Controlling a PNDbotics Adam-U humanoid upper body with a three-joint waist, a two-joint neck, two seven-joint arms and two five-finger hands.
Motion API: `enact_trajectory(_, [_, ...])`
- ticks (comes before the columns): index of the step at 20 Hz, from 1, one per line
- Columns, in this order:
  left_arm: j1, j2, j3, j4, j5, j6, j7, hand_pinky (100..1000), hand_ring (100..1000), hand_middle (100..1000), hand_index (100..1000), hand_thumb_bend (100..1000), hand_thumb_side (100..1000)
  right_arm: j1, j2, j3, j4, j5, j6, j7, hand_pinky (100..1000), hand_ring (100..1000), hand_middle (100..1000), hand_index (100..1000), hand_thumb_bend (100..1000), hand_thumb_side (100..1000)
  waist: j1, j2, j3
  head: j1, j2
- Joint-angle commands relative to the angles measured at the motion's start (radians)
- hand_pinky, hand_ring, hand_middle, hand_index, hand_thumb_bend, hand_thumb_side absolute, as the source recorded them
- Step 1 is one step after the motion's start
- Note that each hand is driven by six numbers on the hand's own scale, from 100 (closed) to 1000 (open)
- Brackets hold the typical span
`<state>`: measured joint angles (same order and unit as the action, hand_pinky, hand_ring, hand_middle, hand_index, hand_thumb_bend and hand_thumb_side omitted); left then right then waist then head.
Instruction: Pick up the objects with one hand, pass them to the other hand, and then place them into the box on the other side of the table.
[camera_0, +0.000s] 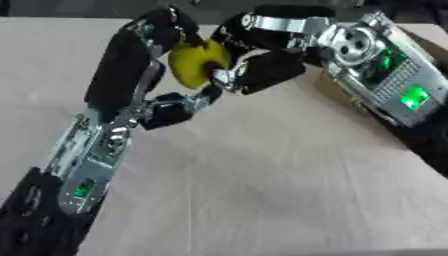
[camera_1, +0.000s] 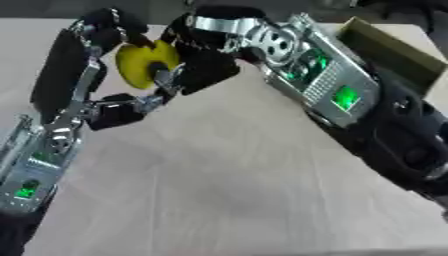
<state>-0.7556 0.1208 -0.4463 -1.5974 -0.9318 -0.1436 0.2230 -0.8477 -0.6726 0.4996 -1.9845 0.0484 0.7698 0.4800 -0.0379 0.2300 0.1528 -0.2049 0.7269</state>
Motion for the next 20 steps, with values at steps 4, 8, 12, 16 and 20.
enact_trajectory(4, [-0.011,-0.006,0.014,-0.017,-0.033,0.018,0.017,596,655,636,905,909,100,-0.008,-0.017,-0.019,-0.009,-0.019,0.137,0.12,936,706,502,688,100,422,0.002,-0.013,-0.001,-0.003,0.0])
enact_trajectory(8, [-0.009,-0.006,0.016,-0.014,-0.046,0.041,0.045,590,651,632,927,935,100,-0.006,-0.017,-0.02,-0.004,-0.025,0.137,0.112,937,705,501,686,100,424,0.002,-0.013,-0.002,-0.002,0.001])
enact_trajectory(12, [-0.006,-0.005,0.019,-0.012,-0.05,0.06,0.069,586,650,632,938,928,100,-0.002,-0.021,-0.022,-0.001,-0.027,0.137,0.105,937,704,499,683,100,426,0.002,-0.013,-0.004,-0.001,0.0])
enact_trajectory(16, [-0.004,-0.003,0.022,-0.008,-0.05,0.078,0.085,581,644,625,928,920,100,0.001,-0.025,-0.025,0.001,-0.029,0.137,0.098,936,704,500,684,100,396,0.002,-0.013,-0.005,-0.001,0.0])
enact_trajectory(20, [0.01,0.026,0.036,0.003,-0.03,0.099,0.1,575,632,610,869,864,152,0.014,-0.072,-0.058,-0.013,-0.035,0.132,0.072,935,704,505,689,100,237,0.001,-0.019,-0.017,0.002,0.006])
